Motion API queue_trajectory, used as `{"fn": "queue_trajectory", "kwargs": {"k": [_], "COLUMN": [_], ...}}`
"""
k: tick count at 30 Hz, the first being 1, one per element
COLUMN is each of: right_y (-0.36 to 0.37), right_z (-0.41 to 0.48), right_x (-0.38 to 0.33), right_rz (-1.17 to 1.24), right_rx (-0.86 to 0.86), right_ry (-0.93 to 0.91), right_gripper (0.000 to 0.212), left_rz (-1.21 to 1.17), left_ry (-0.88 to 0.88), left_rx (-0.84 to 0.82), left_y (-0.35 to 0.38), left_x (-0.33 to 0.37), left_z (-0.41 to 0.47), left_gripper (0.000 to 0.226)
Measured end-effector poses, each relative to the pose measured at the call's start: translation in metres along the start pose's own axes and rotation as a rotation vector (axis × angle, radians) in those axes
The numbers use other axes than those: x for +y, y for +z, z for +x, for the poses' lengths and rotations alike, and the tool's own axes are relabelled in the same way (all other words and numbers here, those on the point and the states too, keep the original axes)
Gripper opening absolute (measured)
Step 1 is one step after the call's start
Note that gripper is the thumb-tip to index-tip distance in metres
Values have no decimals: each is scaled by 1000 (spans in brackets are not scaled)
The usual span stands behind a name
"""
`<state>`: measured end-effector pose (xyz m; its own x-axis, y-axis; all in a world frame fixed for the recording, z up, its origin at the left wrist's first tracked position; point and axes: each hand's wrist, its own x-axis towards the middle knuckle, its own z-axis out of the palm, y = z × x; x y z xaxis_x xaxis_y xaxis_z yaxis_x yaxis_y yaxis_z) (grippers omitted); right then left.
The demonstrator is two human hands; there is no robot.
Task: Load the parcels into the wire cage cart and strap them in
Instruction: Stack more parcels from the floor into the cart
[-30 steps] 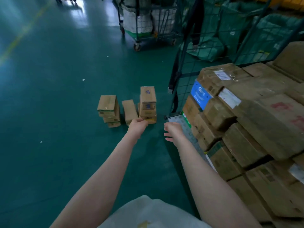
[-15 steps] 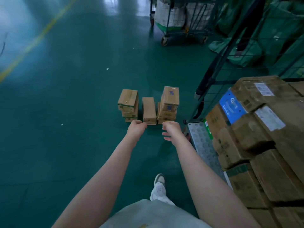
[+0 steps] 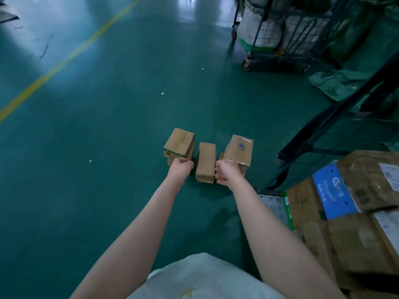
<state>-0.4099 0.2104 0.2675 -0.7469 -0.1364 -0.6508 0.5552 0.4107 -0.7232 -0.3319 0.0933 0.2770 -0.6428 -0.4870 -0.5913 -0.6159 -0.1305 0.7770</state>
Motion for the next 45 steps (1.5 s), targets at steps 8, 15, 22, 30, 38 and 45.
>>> {"fn": "queue_trajectory", "kwargs": {"k": [8, 15, 22, 30, 38, 45], "right_y": [9, 46, 109, 156, 162, 162], "right_z": [50, 99, 144, 180, 215, 272], "right_x": [-29, -61, -109, -151, -161, -159], "right_rz": [-62, -51, 24, 124, 151, 131], "right_rx": [-62, -74, -58, 9, 67, 58], "right_ry": [75, 117, 161, 241, 329, 362], "right_gripper": [26, 26, 17, 8, 10, 16], "left_rz": [-36, -43, 48, 183, 237, 280], "left_ry": [-88, -113, -108, -120, -163, -208], "left_rx": [59, 57, 56, -50, -111, -113], "left_y": [5, -21, -75, -114, -110, -86], "left_x": [16, 37, 76, 111, 117, 119], "left_z": [46, 107, 188, 266, 313, 362], "left_gripper": [39, 40, 42, 43, 43, 44]}}
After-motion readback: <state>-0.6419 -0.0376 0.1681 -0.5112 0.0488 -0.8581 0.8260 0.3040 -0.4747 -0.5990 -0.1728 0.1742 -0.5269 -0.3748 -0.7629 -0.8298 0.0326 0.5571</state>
